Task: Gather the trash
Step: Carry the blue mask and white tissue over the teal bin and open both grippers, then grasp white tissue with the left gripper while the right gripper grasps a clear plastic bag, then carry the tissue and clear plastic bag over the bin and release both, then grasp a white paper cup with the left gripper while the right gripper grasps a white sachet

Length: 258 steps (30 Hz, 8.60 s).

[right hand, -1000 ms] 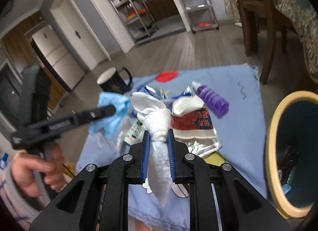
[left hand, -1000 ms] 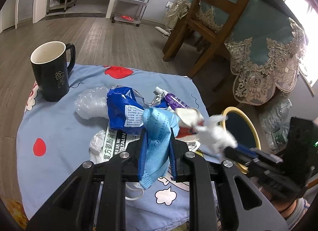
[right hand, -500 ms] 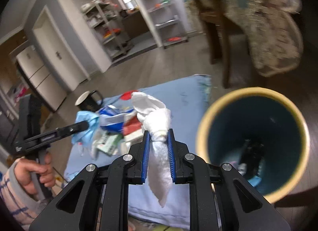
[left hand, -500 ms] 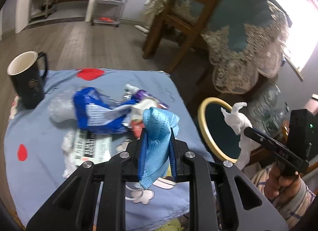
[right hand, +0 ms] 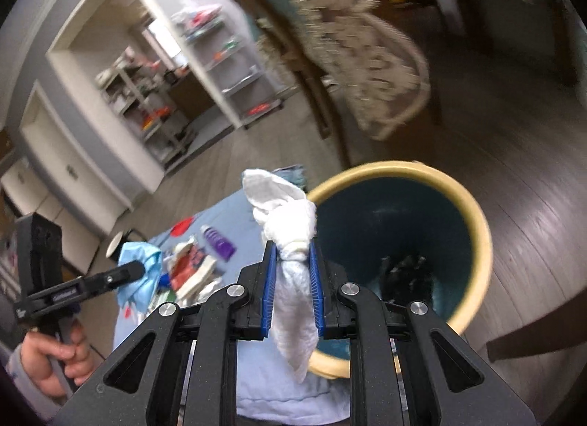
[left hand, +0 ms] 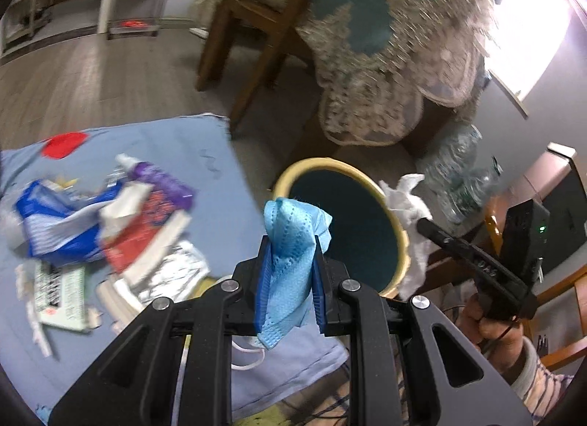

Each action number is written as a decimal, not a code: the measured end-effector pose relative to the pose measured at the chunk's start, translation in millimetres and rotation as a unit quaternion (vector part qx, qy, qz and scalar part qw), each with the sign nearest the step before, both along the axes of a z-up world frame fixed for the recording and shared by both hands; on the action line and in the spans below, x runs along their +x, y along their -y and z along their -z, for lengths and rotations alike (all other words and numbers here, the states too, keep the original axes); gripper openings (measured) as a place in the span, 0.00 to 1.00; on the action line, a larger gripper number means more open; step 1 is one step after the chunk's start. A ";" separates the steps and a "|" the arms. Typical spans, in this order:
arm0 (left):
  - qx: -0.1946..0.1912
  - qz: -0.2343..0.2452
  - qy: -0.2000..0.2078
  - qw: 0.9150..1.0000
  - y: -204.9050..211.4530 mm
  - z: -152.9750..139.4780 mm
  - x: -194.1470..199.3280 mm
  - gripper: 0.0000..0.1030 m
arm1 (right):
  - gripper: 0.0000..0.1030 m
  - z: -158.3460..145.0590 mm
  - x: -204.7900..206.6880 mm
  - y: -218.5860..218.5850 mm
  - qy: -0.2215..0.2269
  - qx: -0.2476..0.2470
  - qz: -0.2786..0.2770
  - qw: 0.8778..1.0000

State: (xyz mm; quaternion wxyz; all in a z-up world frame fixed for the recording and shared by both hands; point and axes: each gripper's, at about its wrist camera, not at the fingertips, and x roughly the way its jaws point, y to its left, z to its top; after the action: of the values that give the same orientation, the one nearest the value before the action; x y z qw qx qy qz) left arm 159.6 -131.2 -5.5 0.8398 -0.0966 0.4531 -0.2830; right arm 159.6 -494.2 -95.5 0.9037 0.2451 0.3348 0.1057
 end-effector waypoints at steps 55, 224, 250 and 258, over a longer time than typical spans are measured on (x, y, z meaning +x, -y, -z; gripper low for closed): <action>0.094 -0.080 0.055 0.991 -61.2 -3.1 -8.5 0.91 | 0.85 33.2 8.0 29.9 -0.034 -0.024 0.095 0.995; -0.007 0.065 -0.031 0.997 121.7 61.7 15.6 0.06 | 0.34 63.3 31.0 47.6 -0.086 0.093 0.058 0.990; 0.067 -0.029 0.048 0.996 27.1 29.3 8.4 0.82 | 0.76 41.4 22.2 28.4 -0.058 -0.002 0.066 0.996; 0.116 -0.109 0.051 0.986 -43.9 33.5 34.4 0.82 | 0.76 32.0 19.2 1.1 -0.047 -0.041 0.032 0.998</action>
State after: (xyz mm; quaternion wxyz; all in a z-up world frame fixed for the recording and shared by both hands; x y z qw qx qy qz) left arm 194.0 -87.3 -39.0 0.8931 -0.0328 0.4262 -0.1402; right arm 178.8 -495.3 -127.5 0.8990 0.2230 0.3733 0.0514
